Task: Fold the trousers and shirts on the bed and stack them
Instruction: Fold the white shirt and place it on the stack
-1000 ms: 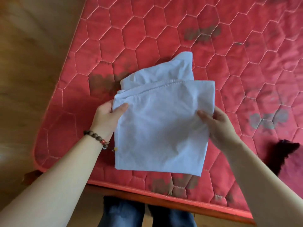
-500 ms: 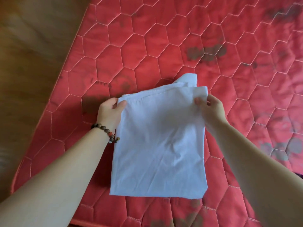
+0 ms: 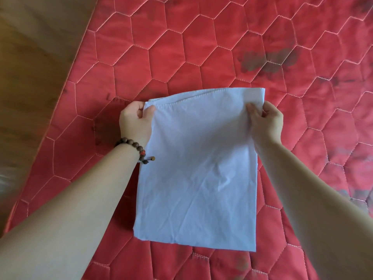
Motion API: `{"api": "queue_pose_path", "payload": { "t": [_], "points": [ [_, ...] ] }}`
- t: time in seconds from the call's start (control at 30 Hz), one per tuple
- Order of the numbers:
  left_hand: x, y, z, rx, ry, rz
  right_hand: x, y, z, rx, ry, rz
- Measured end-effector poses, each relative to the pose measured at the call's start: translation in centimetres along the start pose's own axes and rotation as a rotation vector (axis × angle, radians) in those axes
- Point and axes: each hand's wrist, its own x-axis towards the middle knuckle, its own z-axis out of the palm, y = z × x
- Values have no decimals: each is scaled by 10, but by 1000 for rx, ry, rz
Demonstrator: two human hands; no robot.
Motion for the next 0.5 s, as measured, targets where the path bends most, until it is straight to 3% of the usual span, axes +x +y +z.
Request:
{"api": "queue_pose_path", "payload": {
  "t": [0.1, 0.17, 0.27, 0.37, 0.5],
  "points": [
    [-6, -1, -1, 96, 121, 77, -8, -1, 0, -281, 160, -146],
    [-18, 1, 0, 273, 137, 342, -20, 0, 4, -510, 236, -424],
    [-48, 7, 25, 416, -140, 660, -50, 8, 30, -694, -27, -814],
    [-67, 1, 52, 611, -412, 668, -67, 24, 57, -790, -312, -811],
    [-60, -21, 54, 901, -339, 676, -54, 36, 57, -863, -375, -790]
  ]
}}
